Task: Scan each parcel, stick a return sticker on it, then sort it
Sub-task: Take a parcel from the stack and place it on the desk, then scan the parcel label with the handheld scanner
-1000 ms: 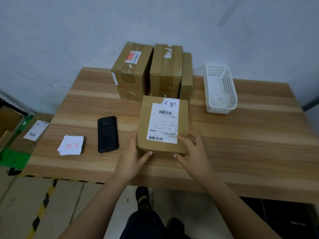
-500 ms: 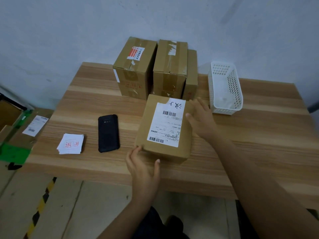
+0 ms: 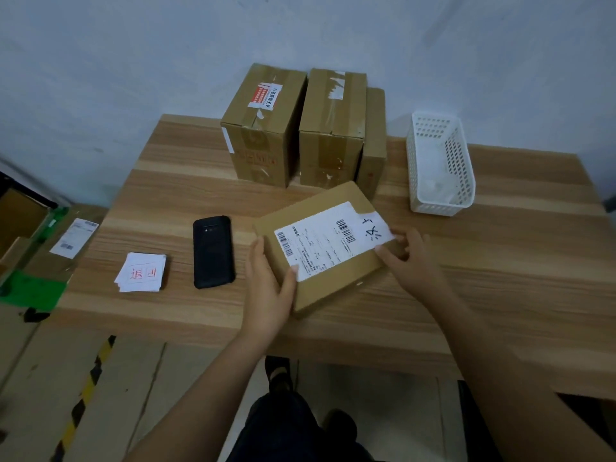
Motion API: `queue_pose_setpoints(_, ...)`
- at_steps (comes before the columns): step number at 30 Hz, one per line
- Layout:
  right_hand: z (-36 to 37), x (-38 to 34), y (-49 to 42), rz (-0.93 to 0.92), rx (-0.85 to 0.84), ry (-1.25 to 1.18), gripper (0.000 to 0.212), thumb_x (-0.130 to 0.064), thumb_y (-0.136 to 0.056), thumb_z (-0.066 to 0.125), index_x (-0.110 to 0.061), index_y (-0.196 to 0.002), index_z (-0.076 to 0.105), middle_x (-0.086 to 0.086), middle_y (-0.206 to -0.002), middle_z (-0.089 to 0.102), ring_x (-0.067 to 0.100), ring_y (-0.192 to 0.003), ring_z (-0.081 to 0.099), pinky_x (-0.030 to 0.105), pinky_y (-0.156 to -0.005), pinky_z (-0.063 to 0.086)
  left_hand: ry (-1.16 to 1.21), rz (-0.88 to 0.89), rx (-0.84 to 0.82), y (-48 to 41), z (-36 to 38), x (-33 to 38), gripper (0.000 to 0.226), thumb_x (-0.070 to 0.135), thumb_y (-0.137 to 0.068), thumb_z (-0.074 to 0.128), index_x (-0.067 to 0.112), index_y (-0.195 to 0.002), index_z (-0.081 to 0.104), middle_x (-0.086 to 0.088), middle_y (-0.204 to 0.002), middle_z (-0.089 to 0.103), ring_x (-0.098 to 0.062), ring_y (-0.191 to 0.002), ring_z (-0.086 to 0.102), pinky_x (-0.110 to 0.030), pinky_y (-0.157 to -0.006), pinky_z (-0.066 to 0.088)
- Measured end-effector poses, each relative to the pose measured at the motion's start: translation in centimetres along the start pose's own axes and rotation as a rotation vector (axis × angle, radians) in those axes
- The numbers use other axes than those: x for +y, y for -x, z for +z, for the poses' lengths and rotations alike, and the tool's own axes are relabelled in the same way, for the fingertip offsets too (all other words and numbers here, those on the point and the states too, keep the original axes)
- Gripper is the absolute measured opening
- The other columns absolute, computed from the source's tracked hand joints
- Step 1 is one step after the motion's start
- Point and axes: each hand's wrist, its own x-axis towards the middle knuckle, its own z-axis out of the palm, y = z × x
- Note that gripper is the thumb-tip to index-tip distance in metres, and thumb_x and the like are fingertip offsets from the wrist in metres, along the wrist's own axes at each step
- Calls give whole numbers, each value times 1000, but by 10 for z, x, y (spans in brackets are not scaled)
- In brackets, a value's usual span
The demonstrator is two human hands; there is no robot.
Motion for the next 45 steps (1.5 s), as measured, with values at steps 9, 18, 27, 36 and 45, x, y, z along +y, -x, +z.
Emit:
queue_pose_setpoints(9,4,9,54,71,157,-62,52,-31,-84,71,-16,-130,51,3,-121,44,17,-106,49,39,-95,46,-249,188,24,-3,-5,17,55,33,-97,53,13,-146,35,-4,-151,36,-18,-139,29,-49,-115,26)
queue_pose_setpoints(18,-2,-6,-45,-180,-78,315,63,-40,-98,50,-19,-152,25,2,-160,20,20,-146,20,42,-117,19,-246,9,13,90,31,13,71,38,-99,43,12,-154,7,4,-160,-7,-14,-147,-1,-50,-119,17)
queue_pose_setpoints(27,-9,4,26,-31,27,159,43,-44,-88,63,-14,-118,53,4,-113,55,17,-94,54,33,-80,46,-151,-26,-84,14,14,21,91,49,-94,49,14,-153,-11,6,-157,-29,10,-130,-20,-18,-107,-3)
queue_pose_setpoints(36,26,-2,96,107,101,-11,37,-44,-96,52,-13,-115,48,-1,-112,45,11,-86,47,27,-71,38,-190,10,-279,-50,10,21,88,42,-95,54,23,-154,-8,8,-162,-5,-13,-148,4,-39,-120,12)
queue_pose_setpoints(45,29,-34,81,-107,244,77,31,-37,-90,62,-19,-114,54,-1,-116,50,18,-105,51,37,-84,49,-345,214,-35,4,-38,8,48,29,-100,48,10,-143,39,-5,-141,45,-18,-130,41,-27,-103,33)
